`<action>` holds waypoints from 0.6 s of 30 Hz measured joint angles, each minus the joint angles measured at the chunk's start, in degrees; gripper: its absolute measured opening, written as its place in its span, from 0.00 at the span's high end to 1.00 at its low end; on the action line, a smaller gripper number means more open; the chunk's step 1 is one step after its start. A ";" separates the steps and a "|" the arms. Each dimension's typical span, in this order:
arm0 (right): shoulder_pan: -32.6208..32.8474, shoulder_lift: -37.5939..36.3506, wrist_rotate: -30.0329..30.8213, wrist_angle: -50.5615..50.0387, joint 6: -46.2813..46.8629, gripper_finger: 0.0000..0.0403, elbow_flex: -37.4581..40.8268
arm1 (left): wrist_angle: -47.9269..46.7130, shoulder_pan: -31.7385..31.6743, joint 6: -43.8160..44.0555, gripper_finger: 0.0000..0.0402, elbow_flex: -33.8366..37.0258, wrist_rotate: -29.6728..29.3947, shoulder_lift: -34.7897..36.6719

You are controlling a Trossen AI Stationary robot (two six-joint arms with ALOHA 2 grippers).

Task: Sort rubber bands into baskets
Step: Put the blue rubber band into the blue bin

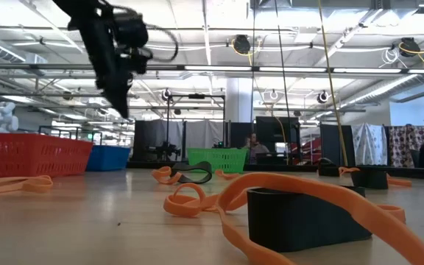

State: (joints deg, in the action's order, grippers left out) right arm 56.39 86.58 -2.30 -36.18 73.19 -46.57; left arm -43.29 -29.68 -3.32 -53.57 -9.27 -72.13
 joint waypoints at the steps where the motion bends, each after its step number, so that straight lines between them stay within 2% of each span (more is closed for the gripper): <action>1: 0.14 0.50 -0.11 0.03 0.09 0.58 0.00 | 2.06 1.27 0.04 0.63 0.32 0.68 0.65; 5: 0.40 2.39 -0.73 -0.53 0.11 0.58 0.00 | 12.54 7.62 0.33 0.63 3.67 2.03 3.10; 10: 0.36 4.76 -0.72 -1.80 0.36 0.58 0.00 | 28.57 15.74 1.57 0.63 10.79 8.35 3.93; 15: 0.36 6.60 -0.69 -2.11 1.13 0.58 -0.35 | 52.42 24.76 4.52 0.63 21.91 11.78 3.26; 18: 0.34 6.80 -0.77 -2.24 1.11 0.63 -0.24 | 67.60 30.17 7.11 0.63 27.82 12.28 1.98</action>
State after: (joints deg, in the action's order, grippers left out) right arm 56.73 93.38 -3.07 -38.42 74.30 -46.81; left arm 24.31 0.49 3.80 -25.75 3.01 -70.15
